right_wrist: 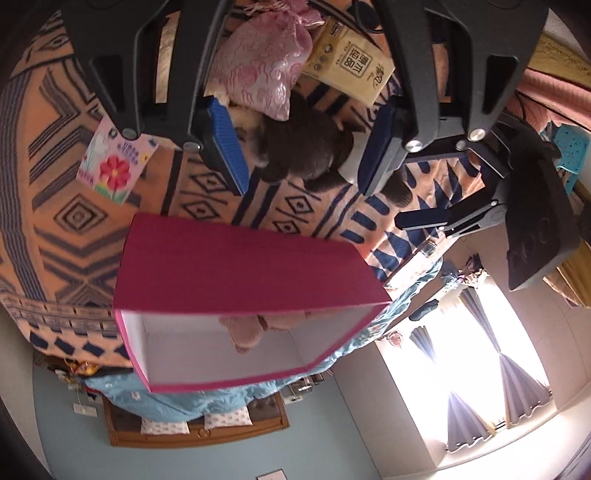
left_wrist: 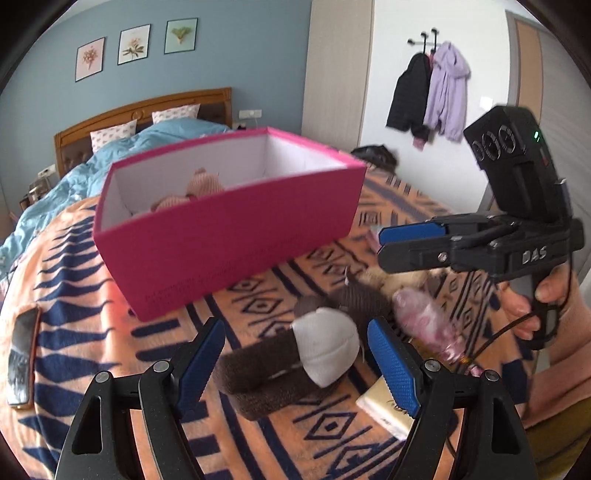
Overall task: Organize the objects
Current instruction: 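Grasp the brown knit monkey with white face using both grippers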
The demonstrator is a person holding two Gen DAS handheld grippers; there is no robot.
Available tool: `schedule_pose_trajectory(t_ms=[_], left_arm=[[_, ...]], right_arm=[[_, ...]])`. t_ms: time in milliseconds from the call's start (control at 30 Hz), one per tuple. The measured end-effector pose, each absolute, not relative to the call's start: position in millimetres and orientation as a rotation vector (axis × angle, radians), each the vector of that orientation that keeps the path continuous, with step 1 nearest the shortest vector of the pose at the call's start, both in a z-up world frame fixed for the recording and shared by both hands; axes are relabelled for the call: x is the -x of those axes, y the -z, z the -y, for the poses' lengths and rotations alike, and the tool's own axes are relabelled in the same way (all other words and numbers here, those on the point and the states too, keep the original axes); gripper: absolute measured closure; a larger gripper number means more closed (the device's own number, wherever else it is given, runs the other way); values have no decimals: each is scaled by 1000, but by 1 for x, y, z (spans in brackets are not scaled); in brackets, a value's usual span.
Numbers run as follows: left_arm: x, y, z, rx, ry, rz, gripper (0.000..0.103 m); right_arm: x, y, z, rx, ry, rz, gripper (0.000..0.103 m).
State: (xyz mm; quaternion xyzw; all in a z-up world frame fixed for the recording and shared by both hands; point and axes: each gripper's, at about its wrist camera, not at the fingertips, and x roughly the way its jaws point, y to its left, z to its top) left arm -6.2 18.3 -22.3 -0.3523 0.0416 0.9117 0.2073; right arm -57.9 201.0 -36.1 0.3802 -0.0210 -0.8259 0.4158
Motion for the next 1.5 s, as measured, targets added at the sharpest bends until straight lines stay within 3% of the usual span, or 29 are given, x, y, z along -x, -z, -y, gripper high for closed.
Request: schedule_pose_trajectory(t_ms=[600,833,1067,1333,1500], left_arm=[[22,53,34,1163,-2572,175,30],[18,51,34,1131,-2563,170,30],[21,49,17,1121,-2484,119,30],[27,51,17,1145,-2431,203,52],[23,41,16,1103,-2445,206,54]], right_arm=[[59,57,-171,-1012,2050,-45,40],[62,64,-162,-1032,2039,-38,40],[62,63,-163,-1032,2031,-25,47],[63,59,-165,-1026,2026,3,49],[58,48,-163,-985,2028,-7,49]])
